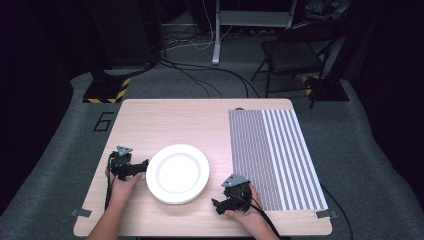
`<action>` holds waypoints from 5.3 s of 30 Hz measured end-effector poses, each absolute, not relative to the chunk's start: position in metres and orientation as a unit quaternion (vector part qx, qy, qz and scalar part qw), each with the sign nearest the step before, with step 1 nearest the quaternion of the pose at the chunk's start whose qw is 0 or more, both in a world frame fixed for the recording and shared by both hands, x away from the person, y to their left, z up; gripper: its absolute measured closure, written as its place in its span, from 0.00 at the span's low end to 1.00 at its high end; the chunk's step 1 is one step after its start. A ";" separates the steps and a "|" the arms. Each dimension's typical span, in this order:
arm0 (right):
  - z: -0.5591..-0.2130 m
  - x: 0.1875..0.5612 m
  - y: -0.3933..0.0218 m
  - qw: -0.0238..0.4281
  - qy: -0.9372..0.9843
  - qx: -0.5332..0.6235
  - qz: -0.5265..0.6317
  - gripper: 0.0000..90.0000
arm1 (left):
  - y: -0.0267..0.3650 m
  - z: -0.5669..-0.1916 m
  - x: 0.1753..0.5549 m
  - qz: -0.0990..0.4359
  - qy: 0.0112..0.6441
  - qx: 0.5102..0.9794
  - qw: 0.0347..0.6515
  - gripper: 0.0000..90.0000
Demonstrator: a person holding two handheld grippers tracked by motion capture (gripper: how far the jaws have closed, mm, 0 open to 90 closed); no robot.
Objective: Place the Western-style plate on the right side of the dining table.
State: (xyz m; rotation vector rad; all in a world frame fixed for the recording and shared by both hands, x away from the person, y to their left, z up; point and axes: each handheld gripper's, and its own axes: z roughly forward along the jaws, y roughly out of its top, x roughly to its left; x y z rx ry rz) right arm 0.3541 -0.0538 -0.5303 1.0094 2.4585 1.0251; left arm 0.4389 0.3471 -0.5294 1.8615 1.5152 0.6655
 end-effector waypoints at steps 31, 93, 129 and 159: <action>-0.530 0.354 -0.053 0.146 0.851 0.357 0.357 0.00 | 0.346 -0.528 0.437 0.251 0.578 0.709 0.317 0.18; -0.437 0.404 -0.022 0.161 0.788 0.399 0.441 0.54 | 0.329 -0.459 0.387 0.192 0.580 0.674 0.416 0.57; -0.475 0.397 -0.025 0.132 0.785 0.425 0.432 0.59 | 0.332 -0.477 0.383 0.088 0.602 0.656 0.446 0.82; -0.488 0.400 -0.020 0.071 0.779 0.445 0.436 0.55 | 0.331 -0.484 0.384 0.076 0.606 0.660 0.437 0.90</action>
